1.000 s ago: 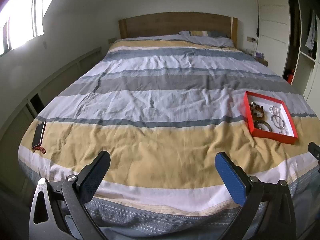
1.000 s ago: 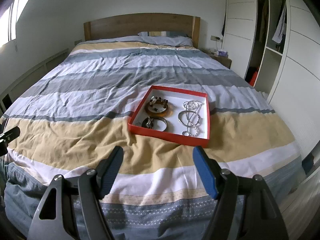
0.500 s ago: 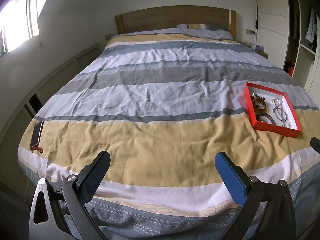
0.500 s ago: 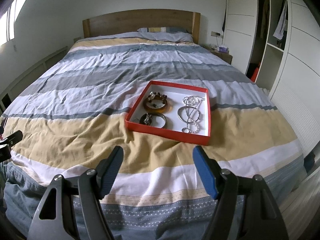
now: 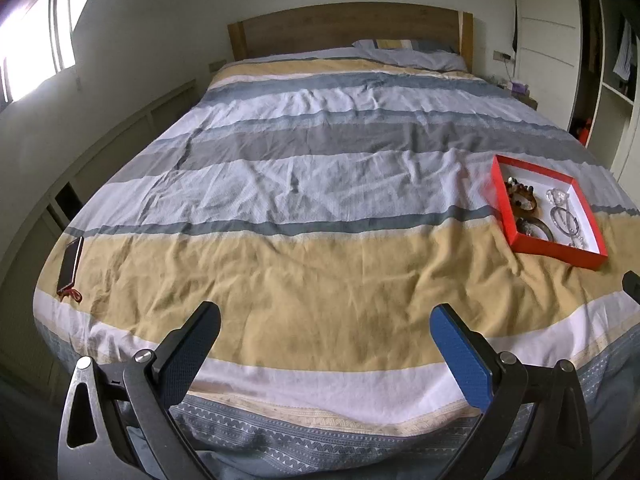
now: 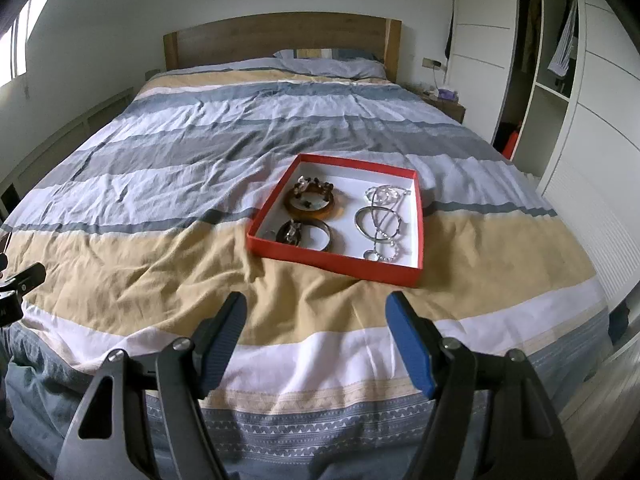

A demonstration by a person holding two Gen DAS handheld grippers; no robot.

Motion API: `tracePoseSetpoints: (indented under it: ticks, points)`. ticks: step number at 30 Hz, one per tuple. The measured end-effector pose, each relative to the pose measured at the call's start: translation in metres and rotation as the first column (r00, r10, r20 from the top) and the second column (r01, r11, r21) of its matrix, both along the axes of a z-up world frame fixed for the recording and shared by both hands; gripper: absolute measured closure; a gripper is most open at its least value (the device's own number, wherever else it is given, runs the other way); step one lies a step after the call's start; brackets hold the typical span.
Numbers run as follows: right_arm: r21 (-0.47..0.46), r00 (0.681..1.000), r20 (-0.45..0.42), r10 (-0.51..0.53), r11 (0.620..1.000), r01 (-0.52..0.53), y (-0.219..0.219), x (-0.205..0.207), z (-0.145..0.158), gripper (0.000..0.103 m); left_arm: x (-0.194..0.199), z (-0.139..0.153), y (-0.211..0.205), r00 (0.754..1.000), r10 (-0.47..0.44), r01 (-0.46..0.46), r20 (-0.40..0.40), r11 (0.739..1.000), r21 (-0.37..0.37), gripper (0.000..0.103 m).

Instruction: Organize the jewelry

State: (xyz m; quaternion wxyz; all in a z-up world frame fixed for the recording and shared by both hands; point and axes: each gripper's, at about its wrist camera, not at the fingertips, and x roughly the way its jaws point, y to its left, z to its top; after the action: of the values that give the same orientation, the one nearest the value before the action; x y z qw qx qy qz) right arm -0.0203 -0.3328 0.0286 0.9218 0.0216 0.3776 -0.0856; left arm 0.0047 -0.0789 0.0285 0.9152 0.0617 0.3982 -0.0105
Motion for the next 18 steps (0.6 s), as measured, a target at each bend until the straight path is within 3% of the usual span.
tracePoseSetpoints:
  ticks: [18]
  points:
    - [0.0, 1.0, -0.005, -0.004, 1.0, 0.004, 0.0011, 0.0001, -0.0016, 0.033, 0.0003, -0.0034, 0.0011, 1.0, -0.003, 0.003, -0.007, 1.0, 0.0, 0.001]
